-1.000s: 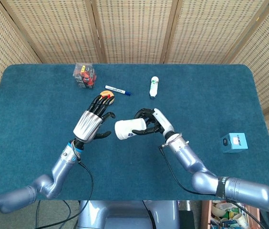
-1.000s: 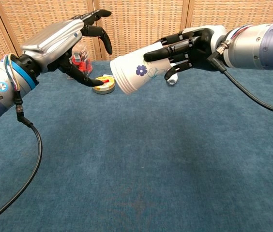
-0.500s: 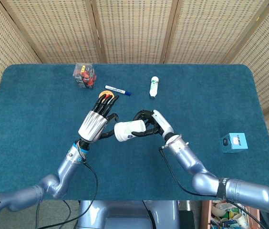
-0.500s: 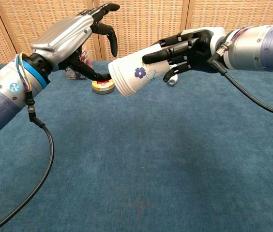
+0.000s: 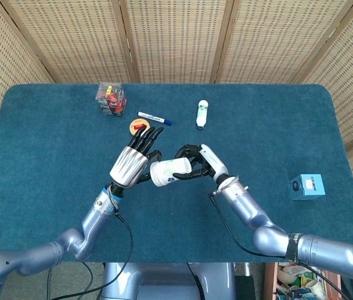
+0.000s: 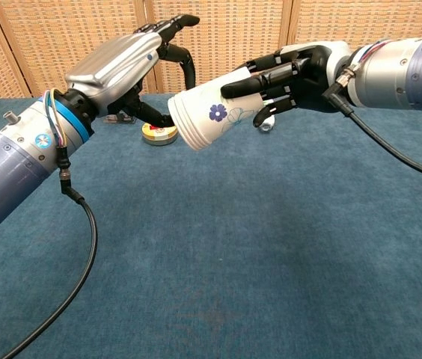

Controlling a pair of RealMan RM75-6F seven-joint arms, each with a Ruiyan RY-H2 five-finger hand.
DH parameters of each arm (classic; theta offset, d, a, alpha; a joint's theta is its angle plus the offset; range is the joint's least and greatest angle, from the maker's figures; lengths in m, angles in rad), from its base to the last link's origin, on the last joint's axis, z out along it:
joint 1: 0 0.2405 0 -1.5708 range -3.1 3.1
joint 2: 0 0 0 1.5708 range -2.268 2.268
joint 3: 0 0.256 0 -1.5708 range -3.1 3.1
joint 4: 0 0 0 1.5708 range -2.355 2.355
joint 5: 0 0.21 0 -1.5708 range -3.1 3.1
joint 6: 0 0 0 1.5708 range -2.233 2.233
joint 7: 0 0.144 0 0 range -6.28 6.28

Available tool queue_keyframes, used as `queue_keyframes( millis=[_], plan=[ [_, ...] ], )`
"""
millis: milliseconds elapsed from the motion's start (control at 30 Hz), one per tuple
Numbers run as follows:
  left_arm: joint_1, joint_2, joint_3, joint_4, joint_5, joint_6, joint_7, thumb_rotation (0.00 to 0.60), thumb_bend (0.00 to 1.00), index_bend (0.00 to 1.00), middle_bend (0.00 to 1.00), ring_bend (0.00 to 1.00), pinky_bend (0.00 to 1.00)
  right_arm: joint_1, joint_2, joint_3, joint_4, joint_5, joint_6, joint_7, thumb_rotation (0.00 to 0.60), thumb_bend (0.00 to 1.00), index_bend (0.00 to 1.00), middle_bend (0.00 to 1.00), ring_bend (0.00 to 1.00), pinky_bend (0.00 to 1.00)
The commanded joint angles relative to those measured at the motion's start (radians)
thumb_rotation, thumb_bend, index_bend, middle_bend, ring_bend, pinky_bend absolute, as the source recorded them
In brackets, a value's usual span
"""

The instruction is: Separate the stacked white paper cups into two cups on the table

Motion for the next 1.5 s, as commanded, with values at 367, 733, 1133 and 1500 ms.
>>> queue_keyframes(
  millis=[367, 733, 1133, 1500],
  plan=[
    [-0.007, -0.005, 0.008, 0.008, -0.004, 0.010, -0.006, 0.600, 0.37, 0.57, 0.01, 0.00, 0.00, -0.011, 0.007, -0.002, -0.002, -0.017, -0.008, 0.002, 0.600, 0.51, 0.53, 0.58, 0.44, 0.59],
    [-0.011, -0.024, 0.006, 0.025, -0.018, 0.013, -0.001, 0.600, 0.46, 0.64, 0.01, 0.00, 0.00, -0.023, 0.015, 0.003, 0.000, -0.026, -0.013, 0.015, 0.600, 0.51, 0.53, 0.58, 0.44, 0.59],
    [-0.007, -0.021, 0.010, 0.036, -0.028, 0.025, -0.002, 0.600, 0.47, 0.65, 0.01, 0.00, 0.00, -0.046, 0.038, 0.012, 0.011, -0.051, -0.016, 0.035, 0.600, 0.52, 0.53, 0.58, 0.44, 0.59],
    [0.042, 0.047, 0.034, 0.084, -0.028, 0.063, -0.058, 0.600, 0.47, 0.65, 0.01, 0.00, 0.00, -0.077, 0.069, 0.002, 0.067, -0.075, -0.030, 0.049, 0.600, 0.52, 0.53, 0.58, 0.44, 0.59]
  ],
)
